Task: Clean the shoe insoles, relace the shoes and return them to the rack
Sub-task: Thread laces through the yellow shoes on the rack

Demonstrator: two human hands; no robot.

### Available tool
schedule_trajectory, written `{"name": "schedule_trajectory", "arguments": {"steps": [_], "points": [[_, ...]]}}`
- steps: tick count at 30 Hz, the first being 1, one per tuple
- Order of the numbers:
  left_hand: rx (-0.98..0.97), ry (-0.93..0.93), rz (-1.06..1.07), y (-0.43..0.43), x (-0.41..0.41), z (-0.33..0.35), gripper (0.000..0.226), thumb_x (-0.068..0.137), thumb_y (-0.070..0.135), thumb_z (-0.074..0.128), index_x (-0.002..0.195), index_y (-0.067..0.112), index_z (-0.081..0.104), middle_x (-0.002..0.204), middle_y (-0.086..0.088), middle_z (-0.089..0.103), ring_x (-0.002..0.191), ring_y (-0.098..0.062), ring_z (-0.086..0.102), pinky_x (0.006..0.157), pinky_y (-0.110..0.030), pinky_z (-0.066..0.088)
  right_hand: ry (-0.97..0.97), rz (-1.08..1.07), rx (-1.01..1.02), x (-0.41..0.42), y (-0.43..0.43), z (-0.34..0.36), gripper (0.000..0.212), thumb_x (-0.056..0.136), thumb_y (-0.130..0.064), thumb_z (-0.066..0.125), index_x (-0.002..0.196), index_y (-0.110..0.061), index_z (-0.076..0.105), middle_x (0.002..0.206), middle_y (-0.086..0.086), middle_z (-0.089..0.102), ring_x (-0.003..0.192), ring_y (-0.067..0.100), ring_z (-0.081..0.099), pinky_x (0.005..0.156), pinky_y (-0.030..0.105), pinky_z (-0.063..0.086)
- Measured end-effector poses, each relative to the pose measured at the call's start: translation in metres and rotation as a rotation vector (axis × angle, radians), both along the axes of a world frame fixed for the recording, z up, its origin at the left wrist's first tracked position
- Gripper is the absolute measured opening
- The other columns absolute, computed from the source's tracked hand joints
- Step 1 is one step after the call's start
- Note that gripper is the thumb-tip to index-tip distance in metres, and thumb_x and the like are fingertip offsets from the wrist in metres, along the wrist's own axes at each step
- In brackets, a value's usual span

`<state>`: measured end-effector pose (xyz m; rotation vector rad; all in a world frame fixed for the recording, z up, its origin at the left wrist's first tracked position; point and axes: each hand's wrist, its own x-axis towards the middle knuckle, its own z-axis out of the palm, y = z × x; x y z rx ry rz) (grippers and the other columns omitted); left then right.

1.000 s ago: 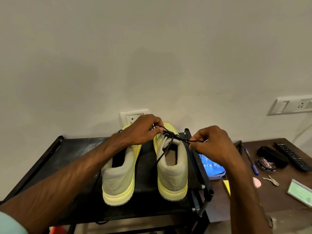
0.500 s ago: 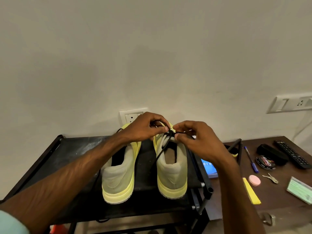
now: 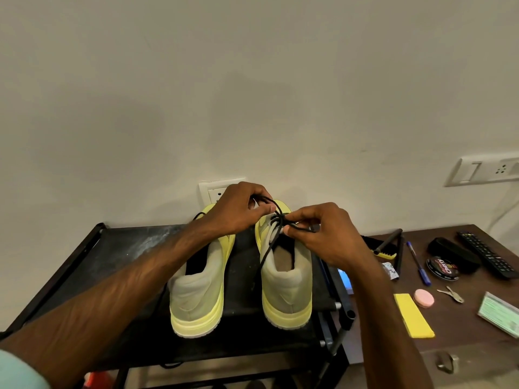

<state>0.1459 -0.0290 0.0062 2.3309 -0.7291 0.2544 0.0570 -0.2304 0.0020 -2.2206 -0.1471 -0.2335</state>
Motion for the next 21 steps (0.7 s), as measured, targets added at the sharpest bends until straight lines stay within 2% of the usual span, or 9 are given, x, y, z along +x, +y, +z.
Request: {"name": "schedule_trajectory", "arguments": {"steps": [3,6,9,11,21], "points": [[0.001,-0.023,0.016,0.002,0.000,-0.002,0.011,0.090,0.030,0.073,0.096,0.022,0.078,0.085,0.011,0.072,0.077,-0.010,0.065,0.071,-0.032,0.054,0.007,0.005,0.000,0.000,-0.001,0.000,0.030,0.085,-0.027,0.083,0.114,-0.022,0.079,0.108,-0.008,0.076,0.090,-0.001,0.066,0.073,0.006,0.046],[0.003,-0.041,0.031,0.005,0.001,-0.003,0.009,0.090,0.030,0.072,0.094,0.024,0.077,0.084,0.013,0.071,0.077,-0.010,0.064,0.070,-0.035,0.055,0.016,0.007,0.005,0.000,-0.001,-0.001,0.030,0.084,-0.026,0.083,0.114,-0.021,0.079,0.109,-0.007,0.076,0.090,-0.003,0.065,0.071,0.004,0.044],[0.042,-0.082,0.067,0.008,0.003,-0.004,0.008,0.090,0.036,0.070,0.092,0.031,0.076,0.084,0.017,0.070,0.077,0.003,0.059,0.064,-0.028,0.044,0.030,0.014,0.019,0.001,-0.001,-0.001,0.031,0.083,-0.025,0.083,0.113,-0.021,0.079,0.110,-0.007,0.076,0.088,-0.005,0.064,0.071,0.003,0.043],[0.086,-0.109,0.116,0.010,0.004,-0.006,0.010,0.090,0.042,0.068,0.092,0.034,0.074,0.084,0.019,0.069,0.075,0.005,0.055,0.064,-0.026,0.038,0.033,0.017,0.017,0.001,-0.001,-0.001,0.030,0.084,-0.025,0.083,0.113,-0.021,0.080,0.109,-0.007,0.076,0.086,-0.006,0.063,0.071,0.002,0.043],[0.127,-0.217,0.247,0.013,0.004,-0.006,0.018,0.092,0.043,0.067,0.098,0.028,0.075,0.093,0.013,0.071,0.090,-0.009,0.060,0.078,-0.033,0.049,0.068,0.040,0.025,0.000,-0.002,0.001,0.029,0.084,-0.020,0.083,0.113,-0.021,0.080,0.110,-0.006,0.077,0.094,-0.001,0.065,0.078,0.004,0.044]]}}
